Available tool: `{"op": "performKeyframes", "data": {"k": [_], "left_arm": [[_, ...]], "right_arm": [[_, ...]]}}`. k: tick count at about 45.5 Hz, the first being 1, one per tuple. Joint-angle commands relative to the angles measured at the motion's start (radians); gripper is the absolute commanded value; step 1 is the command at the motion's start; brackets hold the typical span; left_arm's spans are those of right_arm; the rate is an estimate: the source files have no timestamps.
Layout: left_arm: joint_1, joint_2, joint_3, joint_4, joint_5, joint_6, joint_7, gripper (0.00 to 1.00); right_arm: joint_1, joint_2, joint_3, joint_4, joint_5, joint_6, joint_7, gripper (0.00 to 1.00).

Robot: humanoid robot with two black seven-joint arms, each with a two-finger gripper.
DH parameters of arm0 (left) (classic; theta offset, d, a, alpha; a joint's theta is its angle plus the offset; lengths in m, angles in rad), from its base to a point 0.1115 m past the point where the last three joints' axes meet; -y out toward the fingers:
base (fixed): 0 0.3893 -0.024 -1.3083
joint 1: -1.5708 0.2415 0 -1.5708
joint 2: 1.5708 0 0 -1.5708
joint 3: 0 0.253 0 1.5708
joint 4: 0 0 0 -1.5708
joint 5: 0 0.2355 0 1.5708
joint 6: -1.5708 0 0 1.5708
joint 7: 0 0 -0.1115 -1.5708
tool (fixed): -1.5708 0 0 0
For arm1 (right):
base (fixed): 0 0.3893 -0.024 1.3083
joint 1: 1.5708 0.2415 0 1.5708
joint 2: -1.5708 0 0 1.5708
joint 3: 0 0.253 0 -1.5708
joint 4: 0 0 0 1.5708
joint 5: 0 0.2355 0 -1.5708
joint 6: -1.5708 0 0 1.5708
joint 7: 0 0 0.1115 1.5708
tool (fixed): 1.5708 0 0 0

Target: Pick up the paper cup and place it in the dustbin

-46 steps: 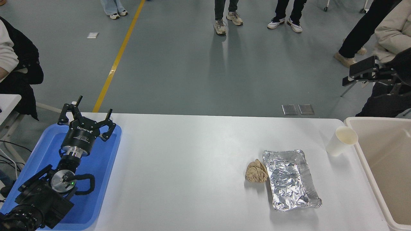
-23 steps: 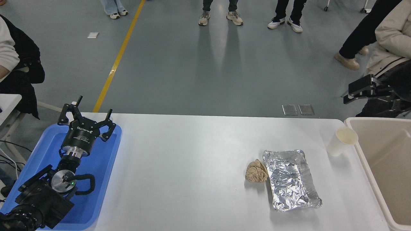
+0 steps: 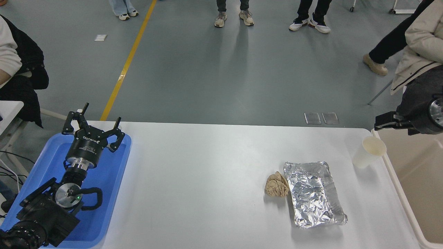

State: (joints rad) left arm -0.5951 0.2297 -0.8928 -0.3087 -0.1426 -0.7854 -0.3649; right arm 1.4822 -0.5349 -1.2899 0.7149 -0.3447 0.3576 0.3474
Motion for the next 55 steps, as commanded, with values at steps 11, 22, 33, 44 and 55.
{"op": "performKeyframes", "data": {"k": [11,22,33,44,55], "left_arm": [[0.000,0.000,0.000,-0.001,0.000,0.000,0.001,1.00],[0.000,-0.001,0.000,0.000,0.000,0.000,0.000,1.00],[0.000,-0.001,0.000,0.000,0.000,0.000,0.000,1.00],[0.000,0.000,0.000,-0.001,0.000,0.000,0.000,1.00],[0.000,0.000,-0.002,-0.001,0.000,0.000,0.000,1.00]], "right_arm": [[-0.237,0.009,0.098,-0.120,0.245,-0.141,-0.218,1.00],[-0.286,0.009,0.199,-0.120,0.277,-0.175,-0.234,1.00],[-0.316,0.041,0.222,-0.138,0.271,-0.209,-0.234,1.00],[-0.384,0.085,0.268,-0.167,0.270,-0.255,-0.234,0.99],[-0.421,0.101,0.273,-0.169,0.263,-0.295,-0.231,0.72]]}}
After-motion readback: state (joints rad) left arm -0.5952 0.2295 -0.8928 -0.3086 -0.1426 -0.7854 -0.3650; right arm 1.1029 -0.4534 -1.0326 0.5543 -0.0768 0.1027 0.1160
